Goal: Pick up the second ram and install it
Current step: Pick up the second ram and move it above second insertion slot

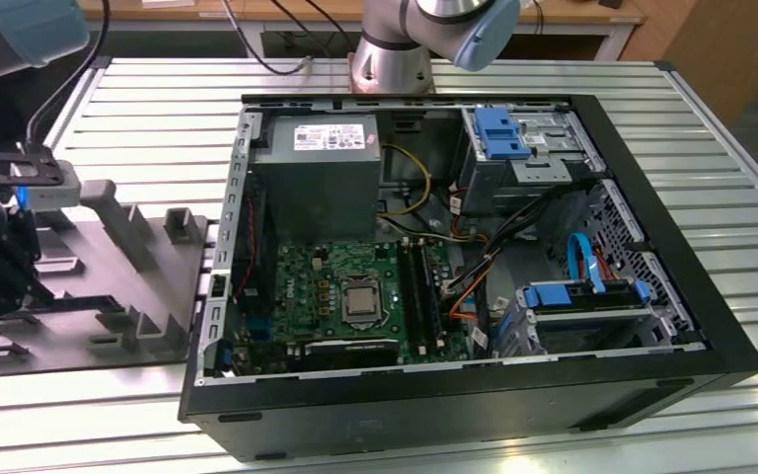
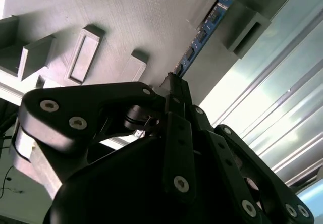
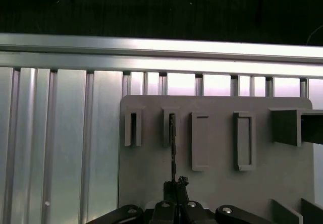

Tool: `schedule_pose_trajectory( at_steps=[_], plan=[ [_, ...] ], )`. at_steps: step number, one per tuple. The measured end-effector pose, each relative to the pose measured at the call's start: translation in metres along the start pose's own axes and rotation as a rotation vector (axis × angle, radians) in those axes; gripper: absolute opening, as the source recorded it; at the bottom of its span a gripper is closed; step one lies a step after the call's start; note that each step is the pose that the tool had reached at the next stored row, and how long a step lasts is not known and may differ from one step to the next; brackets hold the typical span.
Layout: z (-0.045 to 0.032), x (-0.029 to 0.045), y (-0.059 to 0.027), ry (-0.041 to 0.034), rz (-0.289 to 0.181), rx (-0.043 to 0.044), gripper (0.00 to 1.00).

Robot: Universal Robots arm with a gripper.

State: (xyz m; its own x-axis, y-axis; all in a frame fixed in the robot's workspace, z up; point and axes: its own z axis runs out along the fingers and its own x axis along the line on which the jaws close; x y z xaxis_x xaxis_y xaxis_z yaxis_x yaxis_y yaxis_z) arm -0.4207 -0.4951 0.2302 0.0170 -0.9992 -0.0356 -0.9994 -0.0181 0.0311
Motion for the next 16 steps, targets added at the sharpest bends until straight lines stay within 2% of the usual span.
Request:
schedule_pose_trajectory(
  at_steps=[16],
  plan=[
    [-0.0572, -0.002, 0.0018, -0.0001, 0.0, 0.0001, 0.11]
  ],
)
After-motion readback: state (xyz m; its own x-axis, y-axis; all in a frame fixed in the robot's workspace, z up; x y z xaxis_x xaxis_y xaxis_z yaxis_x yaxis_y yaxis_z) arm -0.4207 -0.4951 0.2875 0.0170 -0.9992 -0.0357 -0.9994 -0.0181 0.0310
